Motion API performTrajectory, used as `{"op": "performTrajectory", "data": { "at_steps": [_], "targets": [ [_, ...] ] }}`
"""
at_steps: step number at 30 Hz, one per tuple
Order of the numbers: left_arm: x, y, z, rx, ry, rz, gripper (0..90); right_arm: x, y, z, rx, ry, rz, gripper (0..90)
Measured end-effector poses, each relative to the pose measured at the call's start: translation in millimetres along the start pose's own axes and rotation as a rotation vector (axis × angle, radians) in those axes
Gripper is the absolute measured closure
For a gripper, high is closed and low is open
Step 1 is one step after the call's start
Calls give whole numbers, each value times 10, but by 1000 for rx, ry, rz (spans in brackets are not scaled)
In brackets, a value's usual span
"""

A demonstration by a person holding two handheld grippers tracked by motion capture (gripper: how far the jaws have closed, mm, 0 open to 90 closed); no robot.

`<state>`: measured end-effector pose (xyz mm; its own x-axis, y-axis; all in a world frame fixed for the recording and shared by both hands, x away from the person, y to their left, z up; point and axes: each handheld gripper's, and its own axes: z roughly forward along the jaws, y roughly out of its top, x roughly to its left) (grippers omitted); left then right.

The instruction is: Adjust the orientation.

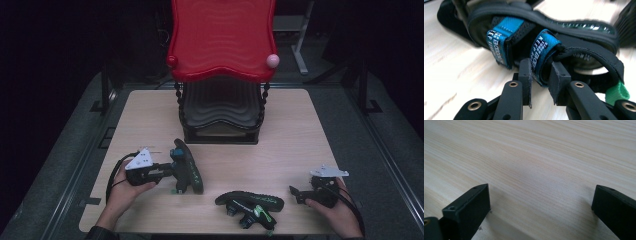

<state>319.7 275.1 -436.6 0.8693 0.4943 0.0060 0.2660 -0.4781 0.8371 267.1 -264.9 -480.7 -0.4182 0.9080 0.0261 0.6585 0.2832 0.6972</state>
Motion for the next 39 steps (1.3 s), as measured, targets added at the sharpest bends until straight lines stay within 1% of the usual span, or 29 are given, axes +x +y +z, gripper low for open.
{"op": "performTrajectory", "data": {
  "at_steps": [1, 3, 8, 9, 11, 13, 14, 18, 21, 24, 26, 28, 29, 31, 32, 33, 34, 35, 36, 37, 38, 39],
  "targets": [
    [6, 56, 29, -14, -3, 7, 736, 0, 0, 0, 0, 0, 0, 12],
    [8, 84, 43, -15, -5, 12, 740, 0, 0, 0, 0, 0, 0, 12],
    [23, 229, 148, -46, -22, 15, 757, 0, 0, 0, 0, 0, 0, 12],
    [23, 229, 148, -46, -22, 15, 758, 0, 0, 0, 0, 0, 0, 12],
    [28, 280, 198, -60, -30, 15, 759, 0, 0, 0, 0, 0, 0, 12],
    [29, 361, 291, -80, -42, 12, 760, 0, 0, 0, 0, 1, 0, 12],
    [29, 361, 291, -80, -42, 12, 760, 0, 0, 0, 0, 1, 0, 12],
    [31, 472, 457, -97, -62, 11, 760, 0, 0, 0, 0, 1, -1, 12],
    [28, 539, 586, -97, -75, 12, 757, 0, 0, 0, 0, 1, -1, 13],
    [22, 590, 724, -101, -89, 5, 752, 0, 0, 0, 0, 2, -1, 12],
    [10, 617, 825, -112, -108, -7, 749, 0, 0, 0, 0, 2, -1, 12],
    [-3, 641, 878, -110, -112, -4, 743, 0, 0, 0, 0, 2, -1, 13],
    [-6, 651, 889, -112, -112, -7, 733, 0, 0, 0, 0, 2, -1, 13],
    [-13, 674, 890, -113, -114, -11, 667, 0, -1, -1, 0, 3, -2, 13],
    [-20, 688, 871, -118, -109, -16, 667, 0, -1, -1, 0, 3, -2, 13],
    [-29, 702, 845, -127, -113, -21, 637, -1, -1, -1, 0, 3, -2, 12],
    [-52, 732, 787, -147, -127, -24, 622, -1, -1, -1, 0, 3, -2, 13],
    [-52, 732, 787, -147, -127, -24, 617, -1, -1, -1, 0, 3, -2, 13],
    [-97, 765, 723, -165, -156, -26, 615, -1, -1, -1, 0, 3, -2, 13],
    [-97, 765, 723, -165, -156, -26, 615, -1, -1, -1, 0, 3, -2, 13],
    [-143, 783, 689, -171, -185, -24, 615, -1, -1, -1, 0, 3, -2, 13],
    [-171, 788, 677, -174, -199, -23, 613, -1, -1, -1, 0, 3, -2, 12]
  ]
}}
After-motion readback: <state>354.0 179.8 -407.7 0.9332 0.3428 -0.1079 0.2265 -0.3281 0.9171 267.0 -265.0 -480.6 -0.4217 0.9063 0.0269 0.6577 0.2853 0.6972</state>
